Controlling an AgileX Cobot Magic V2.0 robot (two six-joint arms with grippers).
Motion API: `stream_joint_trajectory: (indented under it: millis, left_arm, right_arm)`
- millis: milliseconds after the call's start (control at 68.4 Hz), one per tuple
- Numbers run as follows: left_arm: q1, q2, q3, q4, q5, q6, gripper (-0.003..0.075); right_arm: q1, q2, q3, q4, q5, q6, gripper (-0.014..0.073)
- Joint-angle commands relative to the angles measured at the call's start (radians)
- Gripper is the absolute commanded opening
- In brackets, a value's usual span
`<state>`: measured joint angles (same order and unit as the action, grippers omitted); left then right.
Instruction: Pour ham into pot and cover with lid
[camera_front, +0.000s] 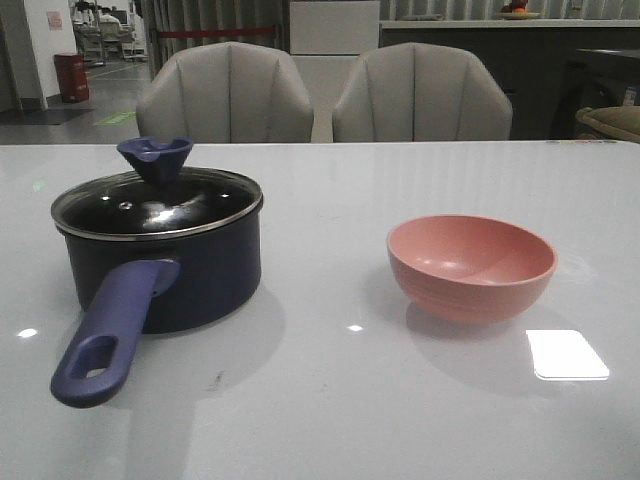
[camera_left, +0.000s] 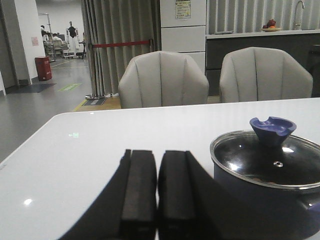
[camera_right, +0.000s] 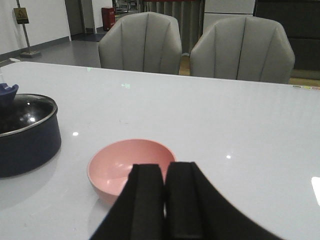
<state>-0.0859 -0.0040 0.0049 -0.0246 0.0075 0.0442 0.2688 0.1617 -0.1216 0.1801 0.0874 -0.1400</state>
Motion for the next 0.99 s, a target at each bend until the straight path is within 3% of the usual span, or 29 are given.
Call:
stream_joint_trajectory:
  millis: [0,278,424,979]
  left_arm:
    - [0.002,-0.020,0.021,-0.002,-0.079,-0.011,0.0112]
    - [0.002,-0.020,0.021,-0.002,-0.079,-0.011,0.0112]
    - [0.002,-0.020,0.021,-0.002,-0.079,-0.011,0.0112]
    - [0.002,-0.020,0.021,-0.002,-0.079,-0.011,0.0112]
  right_arm:
    - [-0.045,-0.005,-0.023,-0.088,-0.087,-0.004,0.0162]
    - [-0.177,-0.166,0.052,-0.099,-0.074,0.001,0.0162]
    - [-0.179,-0.191,0.146,-0.099,-0.152,0.054,0.0162]
    - [-0.179,-0.191,0.143,-0.111,-0.144,0.086,0.0162]
